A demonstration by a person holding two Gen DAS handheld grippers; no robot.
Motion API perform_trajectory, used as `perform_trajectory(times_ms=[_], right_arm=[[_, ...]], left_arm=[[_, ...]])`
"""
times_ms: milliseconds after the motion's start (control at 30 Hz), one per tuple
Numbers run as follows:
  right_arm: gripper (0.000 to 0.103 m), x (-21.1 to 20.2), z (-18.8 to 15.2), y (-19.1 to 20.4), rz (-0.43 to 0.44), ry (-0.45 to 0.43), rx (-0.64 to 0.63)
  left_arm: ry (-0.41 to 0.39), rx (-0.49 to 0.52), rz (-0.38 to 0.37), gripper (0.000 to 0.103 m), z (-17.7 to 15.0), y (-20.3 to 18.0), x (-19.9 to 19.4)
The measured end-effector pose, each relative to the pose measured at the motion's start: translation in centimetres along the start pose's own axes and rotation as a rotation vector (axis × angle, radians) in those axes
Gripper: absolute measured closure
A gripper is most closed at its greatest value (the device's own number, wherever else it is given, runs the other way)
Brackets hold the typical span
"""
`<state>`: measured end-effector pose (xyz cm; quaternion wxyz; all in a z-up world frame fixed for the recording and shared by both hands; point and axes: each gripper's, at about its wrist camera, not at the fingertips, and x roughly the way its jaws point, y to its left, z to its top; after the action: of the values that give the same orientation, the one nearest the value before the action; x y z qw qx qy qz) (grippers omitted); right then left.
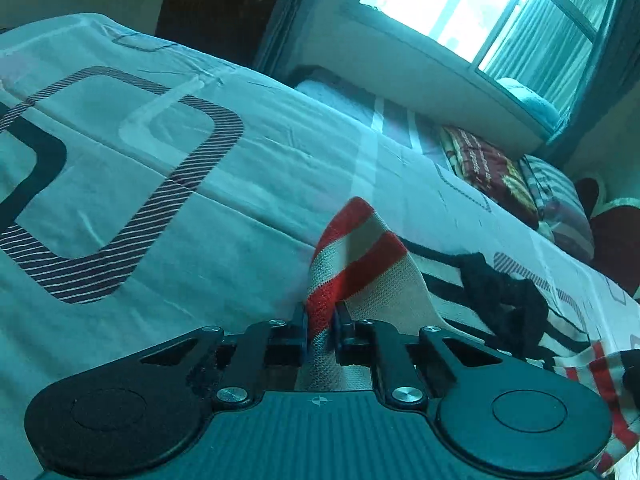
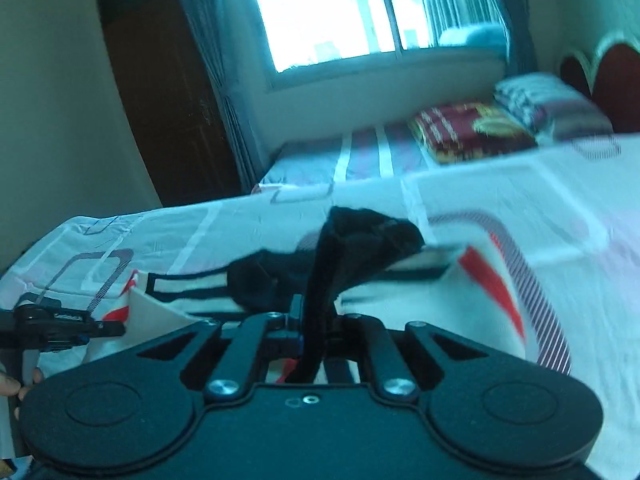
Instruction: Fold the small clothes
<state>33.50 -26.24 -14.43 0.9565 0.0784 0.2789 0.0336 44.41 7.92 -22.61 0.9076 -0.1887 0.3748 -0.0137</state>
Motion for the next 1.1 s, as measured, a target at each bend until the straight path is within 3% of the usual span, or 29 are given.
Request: perform_trajectory(times_ms=[100, 167, 200, 300, 400, 533, 633, 700, 733, 800, 867, 900, 967, 1000, 1033, 1100], right_arm=[[0.095, 1.8, -1.6, -2.8, -0.11, 0.101, 0.024], [0.093, 3.0, -3.5, -4.9, -0.129, 0.194, 0.1], [0.094, 2.8, -4.0, -5.4, -0.122, 0.191, 0.11], [0.082, 1.4, -3.9, -5.9, -0.111, 0.16, 0.151], [0.079, 0.0, -3.6, -6.7, -0.111, 0.141, 0.192], [0.083, 0.3, -3.8, -6.7, -0.133, 0.167, 0.164], [0.086, 0.7, -3.1, -5.9, -0.166, 0.138, 0.081], [0.092, 2.0, -3.7, -6.4, -0.231, 0.188, 0.029], [0.093, 2.1, -4.0, -6.9, -0.218, 0.189, 0.04], [0.092, 1.6, -3.7, -6.9, -0.22, 0.181, 0.048], [0.084, 0.6, -3.2, -6.5, -0.232, 0.152, 0.039], [0.08, 0.1, -3.0, -6.4, -0.234, 0.137, 0.035], [0.075, -1.0, -2.4, -6.0, -0.232, 0.113, 0.023], [0.075, -1.4, -2.2, -5.8, -0.229, 0.102, 0.018], [0.075, -1.8, -2.0, -5.6, -0.225, 0.093, 0.015], [0.07, -2.3, -1.6, -4.9, -0.208, 0.078, 0.009]], left_arm=[[-0.008, -0.012, 0.022, 0.092, -0.7, 0.2, 0.6], [-0.029, -0.005, 0.036, 0.091, -1.2, 0.0, 0.6], [-0.034, 0.005, 0.046, 0.091, -1.3, -0.2, 0.5], [-0.054, 0.042, 0.078, 0.09, -1.1, -1.1, -0.6], [-0.082, 0.075, 0.053, 0.09, -0.8, -2.2, -2.5], [-0.004, 0.131, 0.01, 0.09, -0.8, -4.1, -1.4], [0.057, 0.149, 0.019, 0.09, -1.8, -4.8, 0.6], [0.026, 0.175, 0.027, 0.09, -2.4, -5.1, 0.7], [0.03, 0.187, 0.035, 0.09, -2.4, -5.4, 0.6], [0.056, 0.195, 0.044, 0.09, -2.1, -5.7, 0.1], [0.067, 0.196, 0.04, 0.09, -2.0, -5.7, -0.9], [0.065, 0.209, 0.038, 0.087, -2.2, -5.7, -1.5], [0.057, 0.239, 0.028, 0.055, -2.7, -5.8, -2.9], [0.042, 0.248, 0.016, 0.023, -3.1, -5.8, -3.7], [0.023, 0.256, 0.022, 0.006, -3.6, -5.9, -4.4], [-0.023, 0.299, 0.052, 0.003, -4.7, -6.3, -5.8]])
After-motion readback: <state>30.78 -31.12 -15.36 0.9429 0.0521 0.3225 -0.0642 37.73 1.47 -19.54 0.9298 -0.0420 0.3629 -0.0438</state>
